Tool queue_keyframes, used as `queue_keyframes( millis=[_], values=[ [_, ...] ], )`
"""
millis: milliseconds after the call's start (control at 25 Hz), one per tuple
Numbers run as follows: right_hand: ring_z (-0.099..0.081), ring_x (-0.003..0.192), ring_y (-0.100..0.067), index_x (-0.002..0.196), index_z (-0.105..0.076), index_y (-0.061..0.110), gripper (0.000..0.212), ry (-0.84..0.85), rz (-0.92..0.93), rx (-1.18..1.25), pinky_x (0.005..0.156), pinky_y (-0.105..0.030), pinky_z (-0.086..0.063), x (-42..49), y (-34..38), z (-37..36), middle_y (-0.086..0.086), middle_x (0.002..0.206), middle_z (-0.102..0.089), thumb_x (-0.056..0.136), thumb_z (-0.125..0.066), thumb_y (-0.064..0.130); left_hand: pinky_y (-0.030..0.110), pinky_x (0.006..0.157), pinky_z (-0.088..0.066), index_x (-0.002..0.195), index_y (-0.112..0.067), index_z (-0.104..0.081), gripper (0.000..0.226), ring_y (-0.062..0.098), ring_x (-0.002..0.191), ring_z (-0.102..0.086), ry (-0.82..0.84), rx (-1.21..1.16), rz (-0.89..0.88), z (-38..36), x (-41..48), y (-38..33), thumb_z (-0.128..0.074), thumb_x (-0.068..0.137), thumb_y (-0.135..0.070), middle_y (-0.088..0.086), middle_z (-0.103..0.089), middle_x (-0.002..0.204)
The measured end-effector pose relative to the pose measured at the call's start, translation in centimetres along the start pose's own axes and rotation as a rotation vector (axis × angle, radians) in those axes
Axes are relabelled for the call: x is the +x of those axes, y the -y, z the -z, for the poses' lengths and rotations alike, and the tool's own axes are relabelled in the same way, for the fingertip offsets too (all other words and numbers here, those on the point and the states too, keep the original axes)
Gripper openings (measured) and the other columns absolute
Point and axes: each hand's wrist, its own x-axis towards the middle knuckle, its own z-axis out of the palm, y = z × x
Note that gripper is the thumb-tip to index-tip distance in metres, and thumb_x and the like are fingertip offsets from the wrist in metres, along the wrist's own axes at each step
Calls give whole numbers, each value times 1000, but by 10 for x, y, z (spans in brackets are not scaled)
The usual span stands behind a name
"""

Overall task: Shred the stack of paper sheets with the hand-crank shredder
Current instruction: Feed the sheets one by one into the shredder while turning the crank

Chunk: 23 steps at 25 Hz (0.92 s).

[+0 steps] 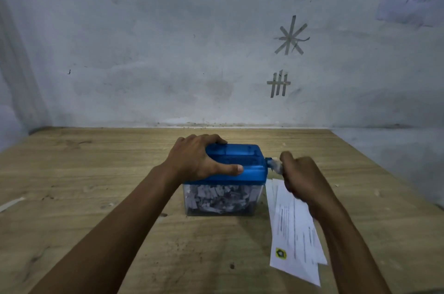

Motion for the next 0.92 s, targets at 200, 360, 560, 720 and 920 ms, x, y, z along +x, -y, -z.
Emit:
queue_keyframes(
  millis=[200, 360, 560, 720, 920],
  values=[
    [-49, 51, -20, 61, -51, 8, 46, -221, -6, 205, 56, -30, -38, 49, 36, -14, -10, 56, -59, 100, -32, 24, 40, 103, -41, 134, -44, -54, 102, 6, 100, -51, 44, -12, -30, -5, -3, 4, -46, 50, -100, -14, -63, 125],
    [-43, 49, -21, 67, -46, 9, 36, -144, -141, 266, 50, -25, -32, 92, 28, -27, -6, 56, -46, 97, -33, 24, 43, 102, -45, 132, -42, -56, 98, 6, 99, -55, 9, -25, -54, -3, -2, 3, -48, 53, -99, -19, -63, 118],
    [-54, 64, -23, 87, -54, 11, 14, 96, -405, 401, 58, -29, -43, 91, -25, -53, -8, 75, -54, 93, -43, 18, 44, 103, -47, 132, -42, -59, 99, 10, 107, -59, -42, -43, -6, -5, -7, -2, -50, 51, -99, -15, -64, 125],
    [-46, 50, -19, 91, -61, 5, 24, 43, -317, 176, 40, -22, -34, 72, -46, -53, -11, 69, -55, 101, -41, 14, 39, 99, -49, 132, -43, -60, 99, 13, 112, -60, -59, -43, 23, -5, -4, -1, -55, 51, -99, -13, -64, 130],
    [-59, 75, -24, 78, -59, 18, 49, 30, -7, -96, 69, -32, -41, 52, -58, -55, -9, 82, -65, 107, -31, 46, 35, 92, -50, 134, -43, -59, 104, 10, 106, -58, -29, -70, 49, 2, -2, 9, -53, 47, -101, -11, -62, 132]
  ],
)
